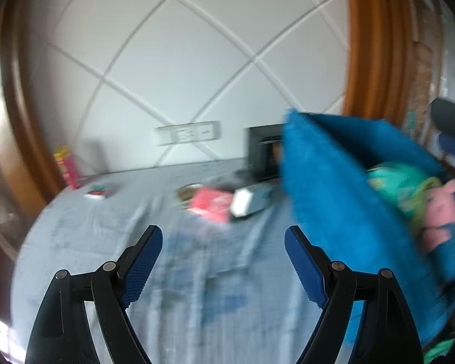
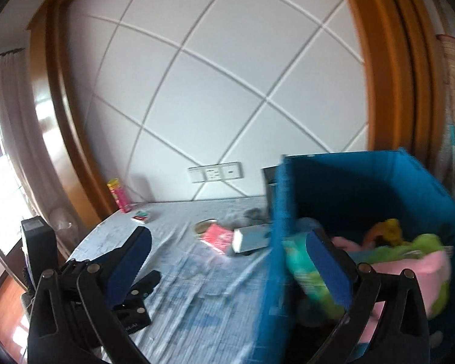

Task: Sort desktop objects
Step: 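Withdraw both tools from the crate back over the table, then grasp red-teal Tylenol box with left tool while right tool moves toward tape roll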

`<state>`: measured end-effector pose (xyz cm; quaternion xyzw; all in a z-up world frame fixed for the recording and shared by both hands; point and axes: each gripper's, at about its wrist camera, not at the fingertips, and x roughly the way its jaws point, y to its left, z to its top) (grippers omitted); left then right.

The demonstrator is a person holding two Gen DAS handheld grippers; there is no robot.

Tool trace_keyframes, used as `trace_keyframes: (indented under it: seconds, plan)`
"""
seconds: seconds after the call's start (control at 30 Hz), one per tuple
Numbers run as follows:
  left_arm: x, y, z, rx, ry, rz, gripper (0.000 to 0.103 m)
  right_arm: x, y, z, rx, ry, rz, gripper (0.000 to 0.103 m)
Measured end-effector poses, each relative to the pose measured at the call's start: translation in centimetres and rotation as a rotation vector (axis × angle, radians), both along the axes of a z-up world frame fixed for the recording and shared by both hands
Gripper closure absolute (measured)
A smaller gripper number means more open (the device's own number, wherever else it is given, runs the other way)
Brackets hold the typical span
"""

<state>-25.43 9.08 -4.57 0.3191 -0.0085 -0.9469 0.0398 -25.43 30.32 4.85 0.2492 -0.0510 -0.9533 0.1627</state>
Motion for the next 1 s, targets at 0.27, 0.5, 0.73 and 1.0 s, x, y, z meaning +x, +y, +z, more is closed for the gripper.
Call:
trace_keyframes:
  seconds: [0.27, 0.5, 0.73, 1.0]
  plan:
    - [3.9, -19.8, -2.0, -0.175, -0.095, 0.134, 0.02, 1.1, -10.6, 1.3, 0.138, 0.022, 0.047, 0.0]
    - [5.1, -30.2, -3.3, -0.242, -0.295, 0.132, 0.02, 1.6, -15.7, 2.4, 0.446, -0.038, -0.009, 0.0]
    - [-5.5, -31.3, -4.7, -0.155, -0.332, 0.031, 0.02, -8.7, -21.0, 0.1, 0.425, -0.179, 0.033, 0.0]
    - [-20.3, -36.1, -10.6, -0.023, -0.353, 0.225, 0.02, -21.6, -25.9, -7.0, 0.309, -0.336, 0.067, 0.0]
